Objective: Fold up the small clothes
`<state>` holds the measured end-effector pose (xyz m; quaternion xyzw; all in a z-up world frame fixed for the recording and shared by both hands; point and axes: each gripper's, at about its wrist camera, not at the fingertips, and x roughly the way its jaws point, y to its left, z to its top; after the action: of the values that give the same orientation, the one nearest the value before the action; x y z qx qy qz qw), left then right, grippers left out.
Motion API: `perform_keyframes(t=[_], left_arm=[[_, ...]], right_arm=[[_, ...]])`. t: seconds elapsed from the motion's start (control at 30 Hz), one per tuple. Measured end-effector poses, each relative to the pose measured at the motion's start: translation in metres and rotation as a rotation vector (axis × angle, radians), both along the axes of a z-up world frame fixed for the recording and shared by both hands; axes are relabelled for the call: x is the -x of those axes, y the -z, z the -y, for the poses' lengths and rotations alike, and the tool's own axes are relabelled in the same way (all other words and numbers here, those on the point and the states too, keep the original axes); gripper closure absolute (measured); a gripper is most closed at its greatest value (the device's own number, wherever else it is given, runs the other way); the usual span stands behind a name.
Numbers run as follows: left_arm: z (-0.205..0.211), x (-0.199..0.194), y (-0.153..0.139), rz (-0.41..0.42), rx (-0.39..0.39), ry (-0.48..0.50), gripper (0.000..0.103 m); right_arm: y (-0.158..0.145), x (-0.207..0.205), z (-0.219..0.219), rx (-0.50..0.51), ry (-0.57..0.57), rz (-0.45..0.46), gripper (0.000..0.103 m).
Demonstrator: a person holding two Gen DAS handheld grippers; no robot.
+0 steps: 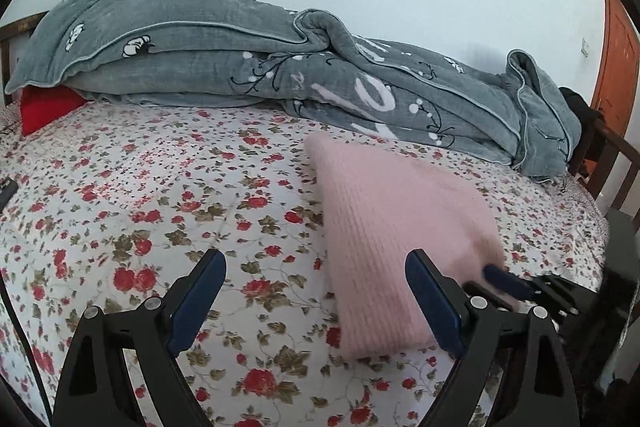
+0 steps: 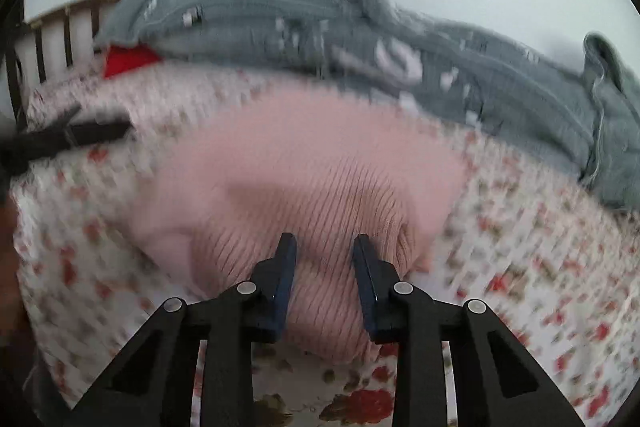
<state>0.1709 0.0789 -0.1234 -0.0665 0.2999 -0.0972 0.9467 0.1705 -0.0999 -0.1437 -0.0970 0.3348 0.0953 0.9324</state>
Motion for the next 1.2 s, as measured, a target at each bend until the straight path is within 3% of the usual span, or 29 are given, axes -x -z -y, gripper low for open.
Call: perform_keyframes(t=[0.13, 0.27, 0.33, 0.4, 0.47, 0.53, 0.63, 0.7, 0.87, 0.9, 1.0, 1.07, 1.13, 1.2], left_arm=[[0.000, -0.009, -0.002, -0.008, 0.034, 0.014, 0.012], [0.015, -0.022, -0.002, -0.024, 0.128, 0.102, 0.012], [0.035, -0.029, 0.004, -0.040, 0.067, 0.116, 0.012], [0.058, -0.032, 0.016, -0.055, -0.045, 0.114, 0.016], [0.072, -0.033, 0.026, -0.077, -0.117, 0.140, 0.022], [0.072, -0.030, 0.025, -0.052, -0.115, 0.154, 0.023], [0.062, -0.034, 0.008, -0.024, -0.091, 0.153, 0.029], [0.056, -0.047, -0.005, -0.007, -0.083, 0.139, 0.032], [0.067, -0.099, -0.021, -0.031, -0.122, 0.184, 0.053], [0.070, -0.112, -0.021, -0.048, -0.137, 0.176, 0.059], [0.075, -0.142, -0.013, -0.118, -0.110, 0.194, 0.065], [0.083, -0.155, 0.001, -0.167, -0.128, 0.205, 0.073], [0.090, -0.163, 0.017, -0.207, -0.170, 0.204, 0.079], [0.094, -0.164, 0.027, -0.214, -0.182, 0.203, 0.079]], right_arm=[[-0.019, 0.007, 0.010, -0.027, -0.037, -0.016, 0.075], [-0.043, 0.004, 0.037, -0.165, -0.006, 0.032, 0.074], [-0.044, -0.007, 0.048, -0.201, 0.032, 0.035, 0.074], [-0.036, -0.017, 0.054, -0.189, 0.073, 0.022, 0.074], [-0.020, -0.031, 0.057, -0.150, 0.101, -0.047, 0.072], [-0.012, -0.036, 0.055, -0.110, 0.093, -0.089, 0.072], [-0.031, -0.032, 0.049, -0.041, 0.046, -0.046, 0.072], [-0.048, -0.034, 0.050, -0.049, 0.036, 0.007, 0.072], [-0.066, -0.072, 0.052, -0.070, 0.051, 0.051, 0.072], [-0.065, -0.082, 0.052, -0.079, 0.061, 0.049, 0.072], [-0.049, -0.112, 0.056, -0.127, 0.083, -0.016, 0.073], [-0.027, -0.129, 0.056, -0.114, 0.103, -0.094, 0.093], [0.003, -0.144, 0.061, -0.102, 0.140, -0.190, 0.094], [0.012, -0.147, 0.069, -0.159, 0.139, -0.203, 0.095]])
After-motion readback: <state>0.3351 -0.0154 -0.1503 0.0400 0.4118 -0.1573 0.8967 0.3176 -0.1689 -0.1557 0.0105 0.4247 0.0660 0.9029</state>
